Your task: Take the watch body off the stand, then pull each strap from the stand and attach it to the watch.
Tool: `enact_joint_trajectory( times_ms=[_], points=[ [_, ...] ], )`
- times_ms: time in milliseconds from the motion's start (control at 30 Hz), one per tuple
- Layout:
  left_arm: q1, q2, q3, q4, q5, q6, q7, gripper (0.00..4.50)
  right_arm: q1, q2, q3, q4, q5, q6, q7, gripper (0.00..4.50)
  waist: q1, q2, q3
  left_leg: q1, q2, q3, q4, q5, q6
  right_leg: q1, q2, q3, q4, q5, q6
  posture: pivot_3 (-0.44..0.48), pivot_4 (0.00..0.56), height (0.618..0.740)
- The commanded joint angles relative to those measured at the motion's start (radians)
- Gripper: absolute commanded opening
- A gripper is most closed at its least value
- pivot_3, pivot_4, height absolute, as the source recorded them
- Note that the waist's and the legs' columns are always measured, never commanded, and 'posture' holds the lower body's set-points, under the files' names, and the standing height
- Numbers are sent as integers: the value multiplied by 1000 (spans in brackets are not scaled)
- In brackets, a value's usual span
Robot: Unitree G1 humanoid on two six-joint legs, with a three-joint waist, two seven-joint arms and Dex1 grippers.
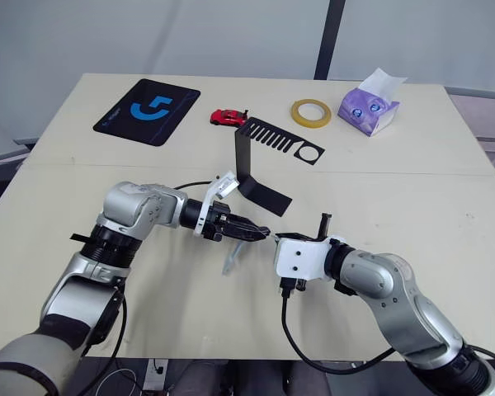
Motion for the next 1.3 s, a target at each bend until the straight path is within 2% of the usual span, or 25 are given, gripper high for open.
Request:
enact_joint_trajectory(
  times_ms=[33,1300],
  points=[
    [-20,-10,12,-37,-29,6,2,1721,-13,6,-39,-9,-10,-21,-8,0,0,0,0,0,0,0,0,0,0,0,0,0,0,0,0,0,150,738],
    [-19,-41,49,-80,-88,71,56,1721,-19,35,-31,18,-36,-42,-6,0,0,0,0,0,0,0,0,0,0,0,0,0,0,0,0,0,150,738]
  ],
)
